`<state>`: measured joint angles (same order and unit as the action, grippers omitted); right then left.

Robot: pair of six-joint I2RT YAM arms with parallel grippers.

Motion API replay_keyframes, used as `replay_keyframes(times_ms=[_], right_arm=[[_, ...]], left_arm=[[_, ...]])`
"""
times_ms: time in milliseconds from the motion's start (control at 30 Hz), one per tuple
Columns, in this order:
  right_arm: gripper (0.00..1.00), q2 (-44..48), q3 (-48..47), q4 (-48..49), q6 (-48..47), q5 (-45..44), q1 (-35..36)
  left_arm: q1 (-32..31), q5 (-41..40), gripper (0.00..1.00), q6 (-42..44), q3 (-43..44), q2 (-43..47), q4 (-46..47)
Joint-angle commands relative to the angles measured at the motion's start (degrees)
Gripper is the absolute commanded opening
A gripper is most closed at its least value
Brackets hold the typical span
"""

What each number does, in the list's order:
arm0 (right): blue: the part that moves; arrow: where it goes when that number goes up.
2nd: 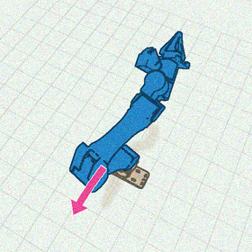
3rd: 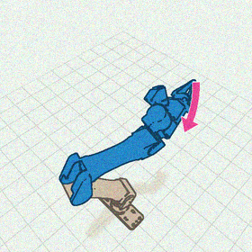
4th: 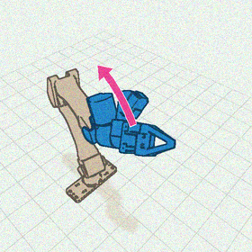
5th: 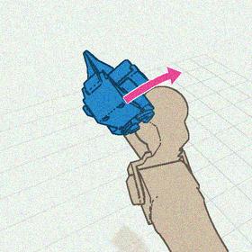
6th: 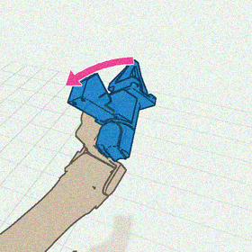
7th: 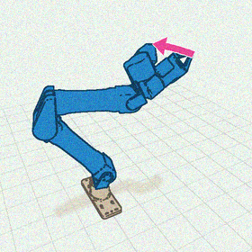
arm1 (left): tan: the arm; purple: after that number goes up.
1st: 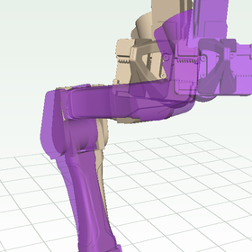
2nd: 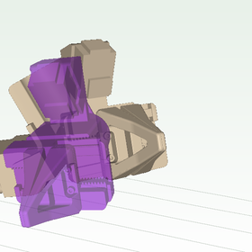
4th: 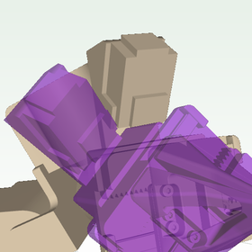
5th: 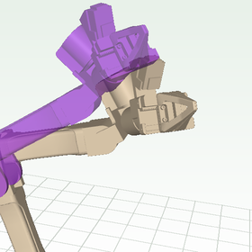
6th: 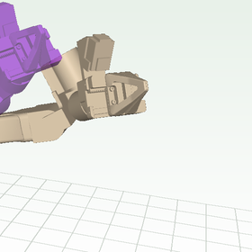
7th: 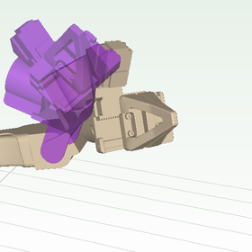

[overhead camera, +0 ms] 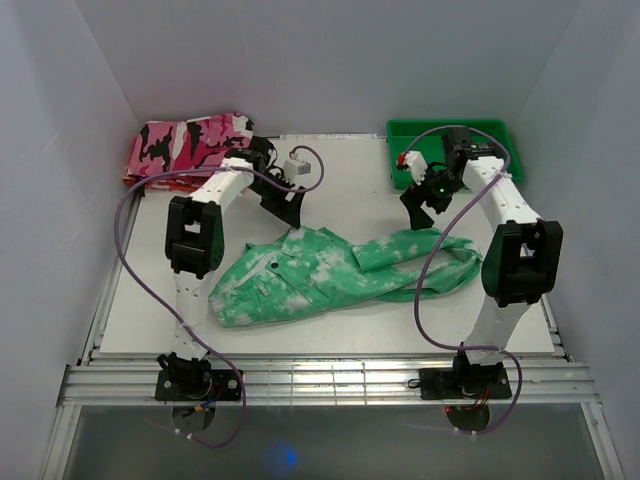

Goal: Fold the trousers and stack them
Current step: Flatten the trousers out

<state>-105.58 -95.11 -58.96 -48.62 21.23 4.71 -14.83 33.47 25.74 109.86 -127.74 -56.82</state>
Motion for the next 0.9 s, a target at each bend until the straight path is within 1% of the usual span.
replay_keyframes(times_ms=[0,67,200,233,300,333,433,467,500,533,600,633,667,700,733,800,833,867], right_arm=[[0.97,-1.82,2.90,0.68,-2.70,3.98,3.36],[0.97,-2.08,4.22,1.56,-3.41,5.74,5.12],[0.96,-1.74,8.87,2.79,-5.34,8.38,7.50],[0.96,-1.82,9.76,2.97,-6.13,9.17,7.94],[0.96,-1.91,11.52,4.90,-6.14,9.53,9.09],[0.96,-2.00,12.40,5.17,-6.31,10.05,9.44],[0.95,-2.44,13.63,7.45,-5.78,8.48,10.84],[0.95,-2.52,14.51,8.15,-6.04,7.95,11.19],[0.95,-2.53,14.95,9.55,-6.05,7.42,11.37],[0.95,-2.70,15.56,9.91,-6.40,6.55,11.63],[0.96,-3.23,16.01,11.14,-7.27,5.58,11.81],[0.93,-3.32,16.18,12.02,-7.28,4.44,11.81],[0.84,-2.88,16.71,13.42,-6.84,3.39,11.81],[0.69,-2.53,17.06,16.13,-5.79,1.37,11.81],[0.62,-2.00,17.32,17.37,-5.52,0.66,11.55],[0.43,0.10,18.55,20.01,-4.47,-0.31,10.41],[0.18,0.72,18.64,21.59,-4.29,-0.84,9.62],[0.08,1.60,18.65,22.04,-3.85,-1.19,7.88]], left_arm=[[-1.25,0.72,0.88,-2.97,3.34,-1.45,-1.72],[-1.78,1.50,0.88,-3.67,3.51,-2.95,-1.81],[-1.87,5.36,0.79,-4.38,2.29,-3.30,-2.42],[-1.96,6.07,0.73,-4.55,1.85,-3.13,-2.33],[-1.87,8.35,0.65,-5.17,1.06,-3.04,-2.25],[-1.87,9.14,0.55,-5.69,0.18,-2.95,-2.07],[-1.87,10.82,0.39,-7.45,-1.40,-2.69,-1.11],[-1.87,11.17,0.30,-7.89,-1.58,-2.43,-0.84],[-1.87,11.44,0.25,-8.24,-1.84,-2.25,-0.58],[-1.87,11.87,0.17,-9.03,-2.19,-2.16,-0.40],[-1.96,12.14,0.06,-9.47,-2.29,-1.55,0.04],[-1.87,11.36,0.01,-9.65,-2.37,-1.28,0.21],[-1.78,10.74,0.00,-10.26,-2.37,-0.93,0.65],[-1.61,10.21,0.00,-10.35,-2.37,0.12,1.18],[-1.43,9.42,0.00,-10.70,-2.37,0.73,1.62],[-0.82,7.05,0.00,-11.93,-2.37,3.10,3.02],[0.06,6.35,0.00,-12.46,-2.46,4.07,3.55],[0.59,4.60,0.00,-13.16,-2.55,5.04,3.99]])
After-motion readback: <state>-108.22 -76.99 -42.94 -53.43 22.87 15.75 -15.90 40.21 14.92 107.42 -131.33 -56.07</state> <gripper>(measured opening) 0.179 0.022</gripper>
